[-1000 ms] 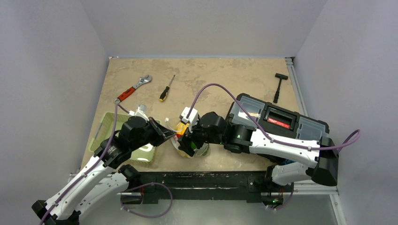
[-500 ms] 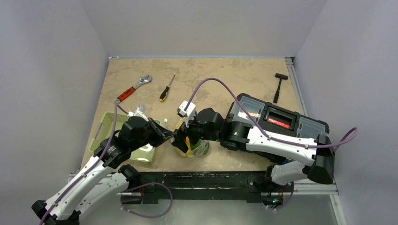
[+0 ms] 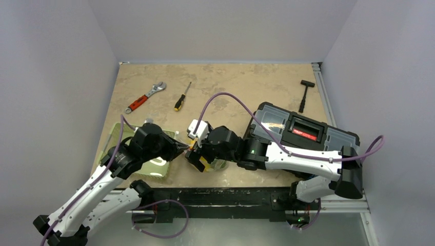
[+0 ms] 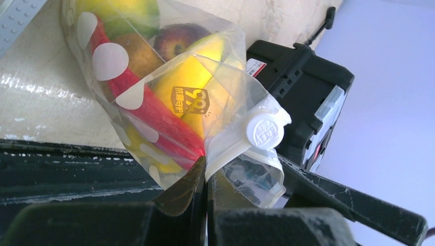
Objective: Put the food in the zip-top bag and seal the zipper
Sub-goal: Adjust the zipper food storage bag at the center of the board.
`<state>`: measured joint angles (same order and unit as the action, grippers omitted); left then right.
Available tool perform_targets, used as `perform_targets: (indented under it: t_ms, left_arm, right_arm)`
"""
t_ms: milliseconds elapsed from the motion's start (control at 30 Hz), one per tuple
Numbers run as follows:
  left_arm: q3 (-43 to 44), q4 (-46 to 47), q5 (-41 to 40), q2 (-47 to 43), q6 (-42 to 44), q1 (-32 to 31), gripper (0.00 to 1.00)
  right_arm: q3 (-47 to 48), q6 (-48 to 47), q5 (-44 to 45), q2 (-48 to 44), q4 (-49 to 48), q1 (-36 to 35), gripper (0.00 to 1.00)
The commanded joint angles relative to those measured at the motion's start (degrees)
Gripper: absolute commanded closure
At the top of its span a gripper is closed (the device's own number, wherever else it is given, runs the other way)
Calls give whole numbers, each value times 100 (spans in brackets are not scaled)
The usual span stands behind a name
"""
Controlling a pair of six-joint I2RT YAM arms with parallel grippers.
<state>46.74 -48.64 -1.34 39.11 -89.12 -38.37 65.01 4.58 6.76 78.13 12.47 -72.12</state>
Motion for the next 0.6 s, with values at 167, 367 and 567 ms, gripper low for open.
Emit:
perform_targets:
  t_ms: [167, 367, 567]
  left_arm:
    - [390, -392, -35, -13, -693, 23, 100]
    - [402, -626, -365, -340, -243, 22, 47]
    - [327, -786, -925, -1080, 1049, 20, 7]
  right_arm:
    - [536, -192, 764, 573, 155, -49, 38]
    - [267, -136, 405, 355, -178, 11, 77]
    - [-8, -21, -599, 143, -336, 565, 100]
